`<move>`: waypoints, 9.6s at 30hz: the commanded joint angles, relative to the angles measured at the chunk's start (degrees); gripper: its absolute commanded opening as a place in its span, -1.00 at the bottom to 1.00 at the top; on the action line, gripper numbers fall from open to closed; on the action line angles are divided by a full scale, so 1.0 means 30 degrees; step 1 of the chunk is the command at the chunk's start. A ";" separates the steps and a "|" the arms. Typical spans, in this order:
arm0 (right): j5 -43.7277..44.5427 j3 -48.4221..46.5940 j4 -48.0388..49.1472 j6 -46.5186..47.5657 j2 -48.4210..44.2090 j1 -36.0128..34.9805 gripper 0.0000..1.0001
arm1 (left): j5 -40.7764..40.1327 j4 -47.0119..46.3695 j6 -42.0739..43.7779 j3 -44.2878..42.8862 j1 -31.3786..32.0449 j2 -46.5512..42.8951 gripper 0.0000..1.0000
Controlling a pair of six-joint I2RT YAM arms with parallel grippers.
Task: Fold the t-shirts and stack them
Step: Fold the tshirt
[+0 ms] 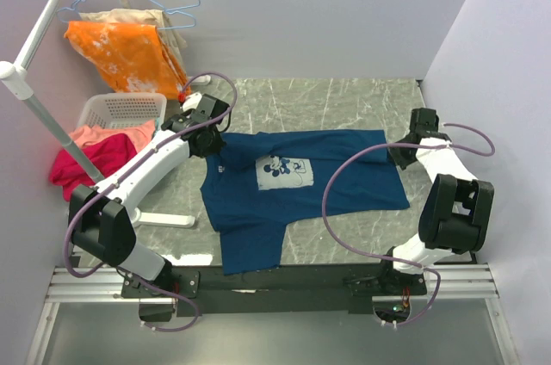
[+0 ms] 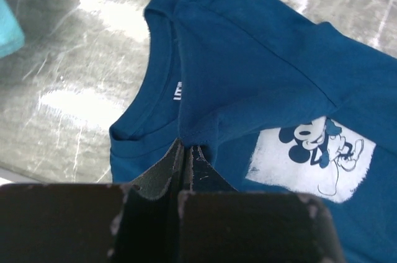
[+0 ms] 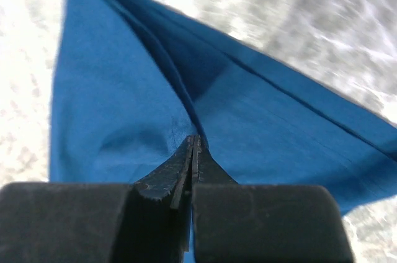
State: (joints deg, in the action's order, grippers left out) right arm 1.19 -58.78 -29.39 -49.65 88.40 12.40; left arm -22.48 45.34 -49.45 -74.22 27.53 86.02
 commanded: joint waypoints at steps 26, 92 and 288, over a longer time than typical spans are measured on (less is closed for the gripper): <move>0.2679 -0.0708 -0.1951 -0.2405 0.2144 0.0026 -1.00 | 0.1751 0.3518 -0.1036 0.2414 0.0697 -0.0578 -0.98; 0.2943 -1.4510 0.2766 -0.2023 1.0288 -0.2113 -1.00 | -0.0299 0.0296 0.2568 -1.4029 -0.3581 1.0500 -0.98; 0.3586 -0.5045 -0.0340 -0.0413 0.3902 -0.1849 -1.00 | -0.1882 0.0237 -0.0566 -0.3065 0.0345 0.2851 -0.99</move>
State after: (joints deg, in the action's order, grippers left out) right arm 10.00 -74.63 -29.63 -49.52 100.73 6.44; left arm -26.65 45.67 -49.12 -84.79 28.34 97.97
